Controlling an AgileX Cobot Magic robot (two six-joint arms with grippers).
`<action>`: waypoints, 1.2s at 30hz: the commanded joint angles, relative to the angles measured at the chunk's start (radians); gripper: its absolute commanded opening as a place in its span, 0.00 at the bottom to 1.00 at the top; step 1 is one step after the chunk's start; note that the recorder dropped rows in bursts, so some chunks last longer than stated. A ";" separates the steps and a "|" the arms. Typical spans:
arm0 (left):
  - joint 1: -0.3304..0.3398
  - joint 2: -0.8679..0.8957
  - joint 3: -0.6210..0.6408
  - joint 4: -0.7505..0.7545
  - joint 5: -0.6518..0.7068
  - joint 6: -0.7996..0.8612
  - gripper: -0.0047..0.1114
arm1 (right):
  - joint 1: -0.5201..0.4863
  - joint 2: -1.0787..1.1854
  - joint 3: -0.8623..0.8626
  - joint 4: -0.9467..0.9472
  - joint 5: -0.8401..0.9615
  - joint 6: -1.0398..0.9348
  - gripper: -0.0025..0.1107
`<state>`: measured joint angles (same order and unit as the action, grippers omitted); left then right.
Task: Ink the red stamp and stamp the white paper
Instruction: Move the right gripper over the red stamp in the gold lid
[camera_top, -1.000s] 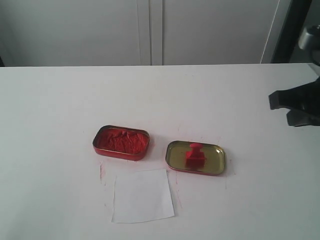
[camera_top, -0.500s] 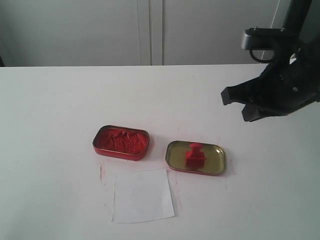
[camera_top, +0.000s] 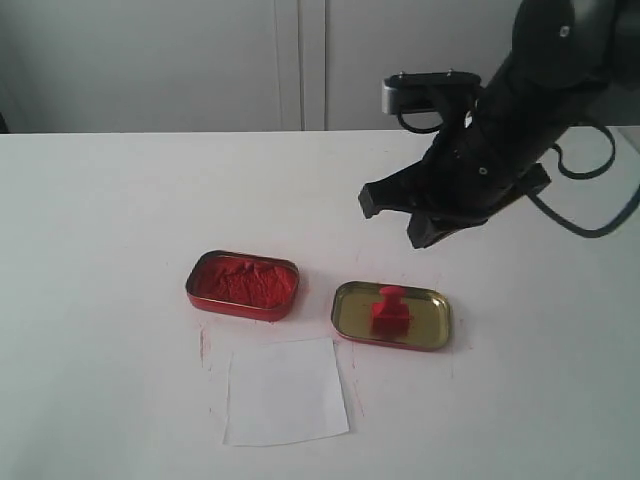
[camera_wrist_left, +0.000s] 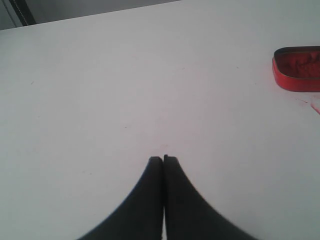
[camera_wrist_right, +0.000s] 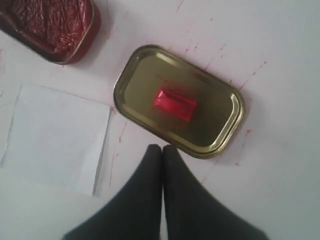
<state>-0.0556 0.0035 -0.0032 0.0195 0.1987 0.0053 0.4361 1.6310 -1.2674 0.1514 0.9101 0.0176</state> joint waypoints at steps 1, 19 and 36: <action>0.001 -0.003 0.003 -0.003 -0.002 0.003 0.04 | 0.032 0.055 -0.046 -0.014 0.021 -0.076 0.02; 0.001 -0.003 0.003 -0.003 -0.004 0.003 0.04 | 0.032 0.199 -0.139 -0.010 0.056 -0.535 0.02; 0.001 -0.003 0.003 -0.003 -0.004 0.003 0.04 | 0.032 0.212 -0.139 -0.025 0.031 -1.147 0.24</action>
<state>-0.0556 0.0035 -0.0032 0.0195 0.1987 0.0053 0.4693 1.8350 -1.4018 0.1439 0.9471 -1.0487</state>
